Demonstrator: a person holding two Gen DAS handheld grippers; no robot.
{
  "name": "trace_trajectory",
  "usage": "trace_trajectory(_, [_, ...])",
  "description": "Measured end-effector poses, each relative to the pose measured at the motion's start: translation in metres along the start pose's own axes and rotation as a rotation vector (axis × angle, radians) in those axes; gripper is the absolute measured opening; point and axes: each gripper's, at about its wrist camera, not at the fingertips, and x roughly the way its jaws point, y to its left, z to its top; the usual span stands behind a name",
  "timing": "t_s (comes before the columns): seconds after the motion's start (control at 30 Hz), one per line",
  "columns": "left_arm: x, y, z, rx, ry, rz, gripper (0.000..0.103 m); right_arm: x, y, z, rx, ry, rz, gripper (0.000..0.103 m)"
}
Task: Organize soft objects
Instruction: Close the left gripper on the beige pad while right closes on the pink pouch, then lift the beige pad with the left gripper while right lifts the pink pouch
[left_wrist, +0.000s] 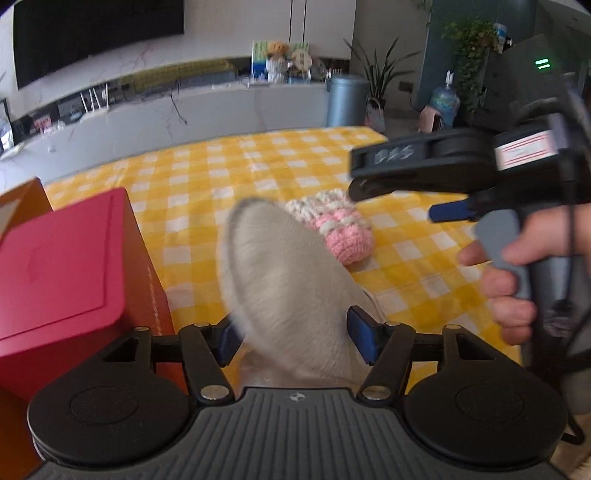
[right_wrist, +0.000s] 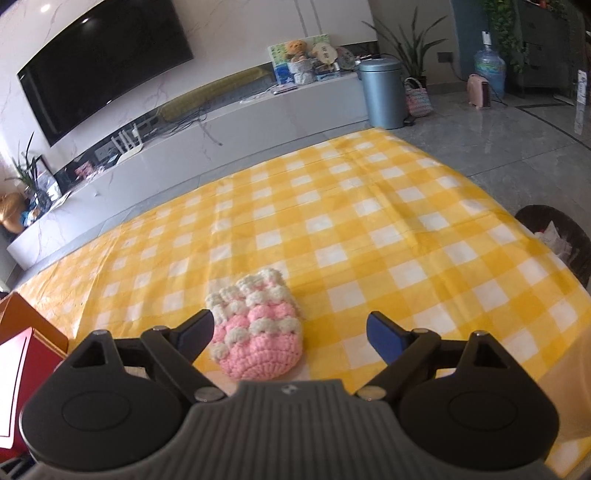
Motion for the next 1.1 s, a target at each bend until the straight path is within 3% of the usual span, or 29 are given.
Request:
trace_trajectory(0.13, [-0.01,-0.001,-0.004,0.036,-0.079,0.044,0.083,0.016,0.012,-0.003,-0.028,0.038,0.004,0.088])
trace_trajectory(0.2, [-0.01,0.004,-0.003,0.011,-0.1,0.046,0.083,0.023,0.013,-0.005,-0.017,0.057,0.004,0.088])
trace_trajectory(0.3, [-0.008,0.015,0.0,-0.057,-0.113,-0.018,0.08,0.033,0.012,-0.007,0.009,0.079,0.015,0.088])
trace_trajectory(0.4, [-0.009,0.016,-0.002,-0.052,-0.162,-0.089,0.08,0.044,0.011,-0.011,0.035,0.1,0.024,0.088])
trace_trajectory(0.43, [-0.008,0.013,-0.003,-0.03,-0.172,-0.102,0.077,0.046,0.012,-0.012,0.037,0.099,0.026,0.087])
trace_trajectory(0.47, [-0.006,0.01,-0.003,-0.009,-0.176,-0.11,0.068,0.048,0.013,-0.014,0.033,0.101,0.031,0.083])
trace_trajectory(0.5, [-0.002,0.007,-0.004,0.009,-0.168,-0.11,0.062,0.05,0.014,-0.016,0.022,0.108,0.035,0.075])
trace_trajectory(0.57, [0.006,0.002,-0.004,0.025,-0.131,-0.098,0.033,0.053,0.019,-0.019,-0.016,0.118,0.027,0.07])
trace_trajectory(0.63, [0.011,0.005,-0.005,-0.005,-0.096,-0.097,0.021,0.052,0.024,-0.023,-0.056,0.1,0.024,0.066])
trace_trajectory(0.77, [0.007,0.018,-0.007,-0.095,-0.097,-0.113,0.014,0.043,0.024,-0.022,-0.066,0.073,0.027,0.045])
trace_trajectory(0.9, [-0.002,0.035,-0.004,-0.186,-0.108,-0.117,0.009,0.034,0.022,-0.021,-0.058,0.071,0.022,0.04])
trace_trajectory(1.1, [-0.019,0.058,0.003,-0.293,-0.134,-0.144,0.006,-0.004,0.026,-0.029,-0.076,-0.024,-0.054,0.037])
